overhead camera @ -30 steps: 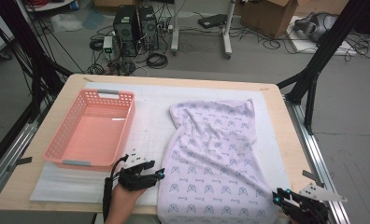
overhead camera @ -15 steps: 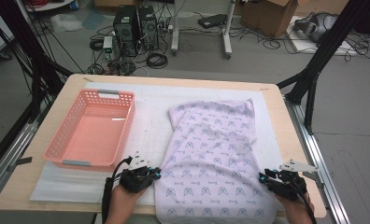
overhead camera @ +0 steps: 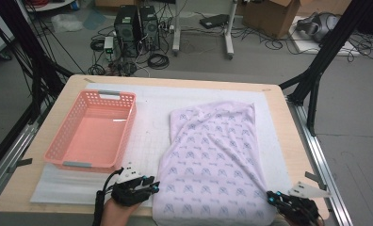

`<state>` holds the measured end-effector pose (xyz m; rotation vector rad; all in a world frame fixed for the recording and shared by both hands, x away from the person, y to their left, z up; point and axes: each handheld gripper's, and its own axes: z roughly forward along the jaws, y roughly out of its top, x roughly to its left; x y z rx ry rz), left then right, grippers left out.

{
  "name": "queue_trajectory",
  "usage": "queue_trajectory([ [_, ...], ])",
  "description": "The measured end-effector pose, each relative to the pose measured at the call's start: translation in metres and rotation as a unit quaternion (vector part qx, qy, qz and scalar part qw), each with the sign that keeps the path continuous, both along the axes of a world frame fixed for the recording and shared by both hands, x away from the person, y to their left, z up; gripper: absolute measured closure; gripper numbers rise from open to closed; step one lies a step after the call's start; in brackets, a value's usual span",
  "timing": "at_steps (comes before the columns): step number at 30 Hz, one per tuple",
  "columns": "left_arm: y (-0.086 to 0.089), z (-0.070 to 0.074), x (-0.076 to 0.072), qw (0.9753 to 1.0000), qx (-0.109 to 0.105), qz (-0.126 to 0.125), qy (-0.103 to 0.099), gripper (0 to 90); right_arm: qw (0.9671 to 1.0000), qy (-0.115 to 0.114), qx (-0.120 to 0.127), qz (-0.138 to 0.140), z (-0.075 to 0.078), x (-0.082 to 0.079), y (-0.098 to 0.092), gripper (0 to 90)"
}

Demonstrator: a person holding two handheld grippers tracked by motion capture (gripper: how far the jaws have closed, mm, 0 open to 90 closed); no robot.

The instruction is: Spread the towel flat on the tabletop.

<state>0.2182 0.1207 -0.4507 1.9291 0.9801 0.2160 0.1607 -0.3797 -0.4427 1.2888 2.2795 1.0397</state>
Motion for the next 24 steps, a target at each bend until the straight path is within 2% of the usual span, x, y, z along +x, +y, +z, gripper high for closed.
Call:
queue_trajectory([
  [2,-0.004,0.0,0.003,1.0,-0.006,0.003,0.0,58.3,0.9999,0.001,0.014,-0.005,-0.002,-0.013,-0.011,85.6],
  [4,-0.009,0.0,0.008,1.0,-0.006,0.001,0.0,55.9,0.9997,-0.001,0.024,-0.002,-0.004,-0.019,-0.016,81.0],
  [7,-0.018,-0.001,0.018,1.0,-0.005,0.004,-0.001,53.8,0.9994,-0.012,0.031,-0.01,-0.003,-0.015,-0.015,70.2],
  [10,-0.025,-0.003,0.027,0.9999,0.0,0.009,0.008,53.7,0.9992,-0.023,0.027,-0.016,0.001,-0.005,-0.01,66.4],
  [12,-0.032,-0.002,0.028,1.0,0.008,0.002,-0.005,59.3,0.9991,-0.028,0.021,-0.024,0.001,0.003,-0.007,65.5],
  [13,-0.039,-0.003,0.028,0.9997,0.021,-0.009,-0.008,61.2,0.9989,-0.03,0.02,-0.031,0.001,0.008,-0.006,65.0],
  [14,-0.039,-0.003,0.028,0.9997,0.021,-0.009,-0.008,60.9,0.9987,-0.029,0.019,-0.038,0.001,0.013,-0.005,64.9],
  [15,-0.048,-0.001,0.027,0.9987,0.047,-0.009,-0.019,64.1,0.9984,-0.028,0.017,-0.045,0.0,0.018,-0.004,64.9],
  [16,-0.05,-0.001,0.027,0.9981,0.057,0.0,-0.023,67.6,0.9982,-0.028,0.017,-0.05,-0.001,0.023,-0.003,64.9],
  [17,-0.051,-0.001,0.027,0.9976,0.063,0.004,-0.028,76.5,0.998,-0.027,0.017,-0.055,-0.001,0.028,-0.002,64.9],
  [19,-0.05,0.0,0.026,0.9978,0.062,-0.004,-0.024,85.5,0.9975,-0.022,0.021,-0.064,-0.004,0.037,0.0,64.9],
  [22,-0.046,0.001,0.023,0.998,0.06,-0.009,-0.016,86.2,0.9976,-0.015,0.023,-0.064,-0.006,0.044,0.003,65.0],
  [24,-0.031,0.001,0.013,0.9986,0.05,-0.011,-0.008,86.2,0.9976,-0.012,0.028,-0.062,-0.007,0.048,0.006,67.9],
])
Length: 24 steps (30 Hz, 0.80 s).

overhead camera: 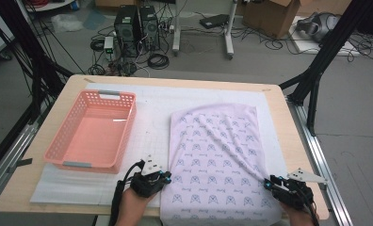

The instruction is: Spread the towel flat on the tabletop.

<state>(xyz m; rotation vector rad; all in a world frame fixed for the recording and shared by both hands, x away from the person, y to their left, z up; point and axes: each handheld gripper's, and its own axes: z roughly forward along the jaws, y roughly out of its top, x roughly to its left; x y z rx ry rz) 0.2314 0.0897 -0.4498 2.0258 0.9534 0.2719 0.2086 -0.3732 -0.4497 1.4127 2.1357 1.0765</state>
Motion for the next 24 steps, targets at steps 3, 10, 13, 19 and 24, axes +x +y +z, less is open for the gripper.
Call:
queue_trajectory([
  [3,0.012,0.002,-0.012,1.0,-0.004,-0.007,0.001,86.1,0.9994,0.007,0.003,0.034,0.001,-0.004,0.003,81.6],
  [10,0.018,0.005,-0.024,0.9996,-0.018,-0.021,-0.007,76.7,0.9976,0.011,-0.02,0.065,0.008,-0.036,0.001,84.5],
  [13,0.02,0.005,-0.018,0.9992,-0.04,0.0,-0.007,62.0,0.9984,0.015,-0.024,0.048,0.006,-0.051,-0.011,84.6],
  [19,0.017,0.008,0.003,0.9978,-0.06,0.022,-0.018,52.6,0.9984,0.001,-0.022,0.051,0.011,-0.055,-0.016,75.7],
  [24,0.011,0.009,0.037,0.9969,-0.066,0.041,-0.012,49.4,0.9991,-0.023,0.004,0.036,0.013,-0.028,-0.012,64.8],
])
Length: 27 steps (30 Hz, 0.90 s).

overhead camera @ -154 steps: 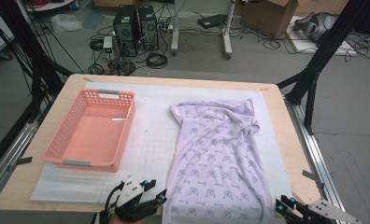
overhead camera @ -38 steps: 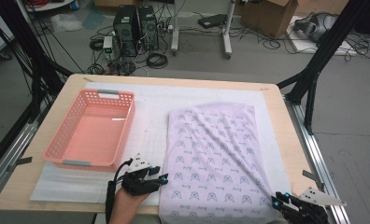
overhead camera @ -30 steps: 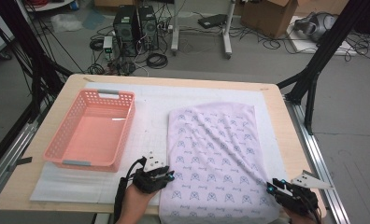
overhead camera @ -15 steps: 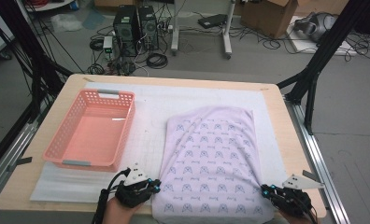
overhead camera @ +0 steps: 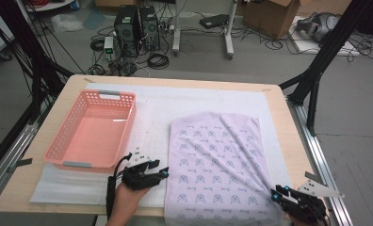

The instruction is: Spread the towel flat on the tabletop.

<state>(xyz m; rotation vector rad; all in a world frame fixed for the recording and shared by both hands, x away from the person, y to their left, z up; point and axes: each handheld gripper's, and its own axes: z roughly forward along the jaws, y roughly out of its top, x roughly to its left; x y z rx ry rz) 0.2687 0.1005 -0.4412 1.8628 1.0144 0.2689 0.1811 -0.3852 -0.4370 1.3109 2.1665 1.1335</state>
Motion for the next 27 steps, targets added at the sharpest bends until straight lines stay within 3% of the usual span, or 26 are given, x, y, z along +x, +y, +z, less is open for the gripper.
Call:
queue_trajectory([
  [2,-0.001,0.0,0.007,1.0,-0.001,0.002,0.001,48.2,0.9999,-0.012,0.0,-0.005,0.004,0.016,0.002,64.6],
  [4,-0.003,0.0,0.024,0.9998,-0.015,0.015,0.004,45.4,0.9997,-0.023,0.005,-0.012,0.007,0.031,0.003,64.2],
  [6,-0.004,0.001,0.034,0.9995,-0.017,0.023,-0.01,45.4,0.9996,-0.023,0.008,-0.015,0.01,0.044,0.005,64.1],
  [9,-0.006,0.004,0.05,0.9995,-0.013,0.028,-0.008,45.5,0.9997,-0.022,0.003,-0.01,0.013,0.059,0.01,63.9],
  [10,-0.005,0.004,0.053,0.9992,-0.022,0.032,-0.011,46.0,0.9997,-0.02,0.003,-0.009,0.013,0.062,0.012,63.5],
  [14,-0.009,0.009,0.073,0.9995,-0.011,0.026,-0.009,49.8,0.9997,-0.022,0.005,-0.005,0.011,0.07,0.017,62.8],
  [17,-0.01,0.016,0.091,0.9993,-0.019,0.032,-0.005,53.1,0.9998,-0.021,0.002,-0.001,0.01,0.078,0.018,62.1],
  [19,-0.011,0.02,0.103,0.9993,-0.017,0.033,-0.01,61.5,0.9998,-0.021,0.006,0.001,0.01,0.083,0.018,62.1],
  [21,-0.013,0.022,0.115,0.9989,-0.026,0.038,-0.003,61.3,0.9997,-0.025,0.004,0.008,0.01,0.089,0.018,62.2],
  [22,-0.013,0.022,0.115,0.9989,-0.026,0.038,-0.003,61.1,0.9997,-0.025,0.003,0.009,0.01,0.092,0.018,62.2],
  [23,-0.016,0.023,0.127,0.9987,-0.023,0.045,-0.006,61.1,0.9995,-0.028,0.003,0.012,0.009,0.095,0.019,62.2],
  [27,-0.02,0.02,0.15,0.998,-0.019,0.06,-0.001,62.4,0.9994,-0.028,-0.002,0.02,0.006,0.105,0.02,61.9],
])
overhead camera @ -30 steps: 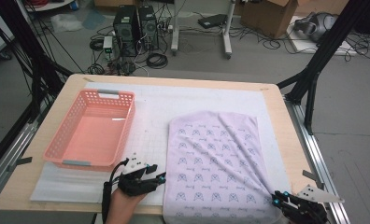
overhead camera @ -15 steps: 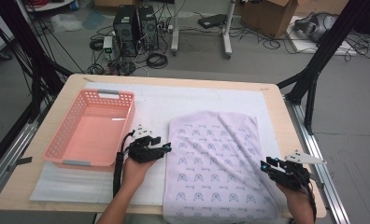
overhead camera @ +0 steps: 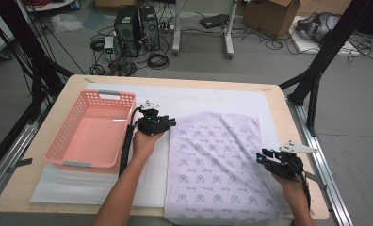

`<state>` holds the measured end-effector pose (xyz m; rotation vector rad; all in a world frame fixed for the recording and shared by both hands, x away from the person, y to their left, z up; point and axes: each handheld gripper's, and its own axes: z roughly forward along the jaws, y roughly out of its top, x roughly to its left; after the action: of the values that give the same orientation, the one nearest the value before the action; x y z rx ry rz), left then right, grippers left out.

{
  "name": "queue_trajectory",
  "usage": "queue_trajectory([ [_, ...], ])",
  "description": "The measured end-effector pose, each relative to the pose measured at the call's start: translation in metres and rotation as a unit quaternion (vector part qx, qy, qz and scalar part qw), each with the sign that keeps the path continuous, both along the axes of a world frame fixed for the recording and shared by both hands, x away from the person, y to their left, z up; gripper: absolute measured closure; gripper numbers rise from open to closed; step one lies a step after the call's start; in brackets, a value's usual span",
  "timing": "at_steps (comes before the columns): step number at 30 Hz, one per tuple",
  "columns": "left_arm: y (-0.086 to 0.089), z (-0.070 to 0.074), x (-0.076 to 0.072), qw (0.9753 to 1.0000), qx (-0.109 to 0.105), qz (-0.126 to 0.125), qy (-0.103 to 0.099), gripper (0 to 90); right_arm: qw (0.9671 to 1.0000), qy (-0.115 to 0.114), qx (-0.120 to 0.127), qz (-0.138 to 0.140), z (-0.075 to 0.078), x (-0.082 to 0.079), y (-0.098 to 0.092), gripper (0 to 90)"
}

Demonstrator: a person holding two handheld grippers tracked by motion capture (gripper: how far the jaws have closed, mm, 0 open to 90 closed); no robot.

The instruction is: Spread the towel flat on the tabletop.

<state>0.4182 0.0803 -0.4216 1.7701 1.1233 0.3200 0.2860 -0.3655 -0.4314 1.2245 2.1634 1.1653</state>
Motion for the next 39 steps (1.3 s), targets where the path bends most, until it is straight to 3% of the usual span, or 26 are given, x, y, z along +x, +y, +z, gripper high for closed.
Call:
queue_trajectory([
  [5,-0.005,0.0,0.031,0.9997,0.015,0.012,0.012,62.7,1.0,-0.006,0.002,0.003,-0.001,0.009,-0.003,61.9],
  [12,-0.026,-0.01,0.059,0.9977,0.047,-0.009,0.048,62.5,0.9996,-0.019,0.006,0.018,0.001,0.013,-0.002,61.9],
  [18,-0.042,-0.022,0.058,0.9946,0.072,-0.033,0.067,60.9,0.9993,-0.024,0.009,0.026,0.002,0.012,-0.002,61.7],
  [22,-0.047,-0.02,0.054,0.9934,0.086,-0.048,0.058,59.8,0.9993,-0.023,0.013,0.027,0.002,0.011,-0.003,61.7],
  [25,-0.053,-0.02,0.049,0.9916,0.09,-0.074,0.058,56.1,0.9993,-0.023,0.018,0.024,0.003,0.011,-0.004,61.7],
  [29,-0.066,-0.019,0.04,0.9874,0.093,-0.116,0.054,46.2,0.9993,-0.023,0.018,0.022,0.003,0.011,-0.005,61.8],
  [32,-0.075,-0.021,0.033,0.9841,0.118,-0.128,0.036,44.4,0.9994,-0.021,0.016,0.02,0.002,0.011,-0.005,61.9],
  [34,-0.076,-0.022,0.029,0.9843,0.122,-0.126,0.022,48.4,0.9995,-0.021,0.016,0.019,0.002,0.011,-0.005,62.0],
  [36,-0.073,-0.022,0.027,0.9843,0.111,-0.136,0.022,65.5,0.9995,-0.019,0.017,0.018,0.003,0.011,-0.005,62.1],
  [37,-0.072,-0.02,0.025,0.9834,0.119,-0.136,0.013,75.1,0.9995,-0.019,0.017,0.018,0.003,0.011,-0.006,62.2],
  [39,-0.069,-0.016,0.024,0.9851,0.131,-0.111,-0.005,81.3,0.9996,-0.017,0.018,0.016,0.002,0.011,-0.006,62.2],
])
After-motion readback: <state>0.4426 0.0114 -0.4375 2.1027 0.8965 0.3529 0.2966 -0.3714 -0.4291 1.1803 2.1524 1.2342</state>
